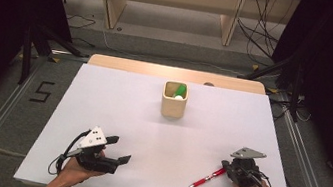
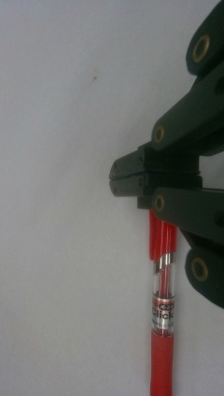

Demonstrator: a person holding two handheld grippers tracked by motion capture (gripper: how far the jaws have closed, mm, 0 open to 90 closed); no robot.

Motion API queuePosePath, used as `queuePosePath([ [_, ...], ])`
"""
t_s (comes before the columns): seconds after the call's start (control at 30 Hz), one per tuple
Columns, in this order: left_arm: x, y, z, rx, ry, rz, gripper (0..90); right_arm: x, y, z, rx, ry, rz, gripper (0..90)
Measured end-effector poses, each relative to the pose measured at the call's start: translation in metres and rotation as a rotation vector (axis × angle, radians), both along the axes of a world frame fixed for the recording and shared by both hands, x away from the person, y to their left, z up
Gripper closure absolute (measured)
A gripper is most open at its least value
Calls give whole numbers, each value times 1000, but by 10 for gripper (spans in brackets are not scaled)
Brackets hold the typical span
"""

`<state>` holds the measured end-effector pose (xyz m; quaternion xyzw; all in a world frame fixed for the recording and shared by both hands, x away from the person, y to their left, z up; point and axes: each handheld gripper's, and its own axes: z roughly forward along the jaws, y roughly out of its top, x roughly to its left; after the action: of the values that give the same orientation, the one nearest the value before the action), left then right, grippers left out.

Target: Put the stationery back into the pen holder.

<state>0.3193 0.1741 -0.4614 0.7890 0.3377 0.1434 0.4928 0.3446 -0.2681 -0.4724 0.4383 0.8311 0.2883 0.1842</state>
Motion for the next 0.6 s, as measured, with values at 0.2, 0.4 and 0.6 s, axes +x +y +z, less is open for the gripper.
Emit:
queuePosePath([
  [0.2, 0, -1, 0, 2, 1, -3, 201, 2, 1, -1, -7, 5, -4, 900],
  [0.4, 0, 0, 0, -2, -1, 0, 201, 0, 1, -1, -29, 13, -7, 900],
  [0.6, 0, 0, 0, -3, -1, 0, 201, -4, 0, 0, -31, 27, -24, 900],
])
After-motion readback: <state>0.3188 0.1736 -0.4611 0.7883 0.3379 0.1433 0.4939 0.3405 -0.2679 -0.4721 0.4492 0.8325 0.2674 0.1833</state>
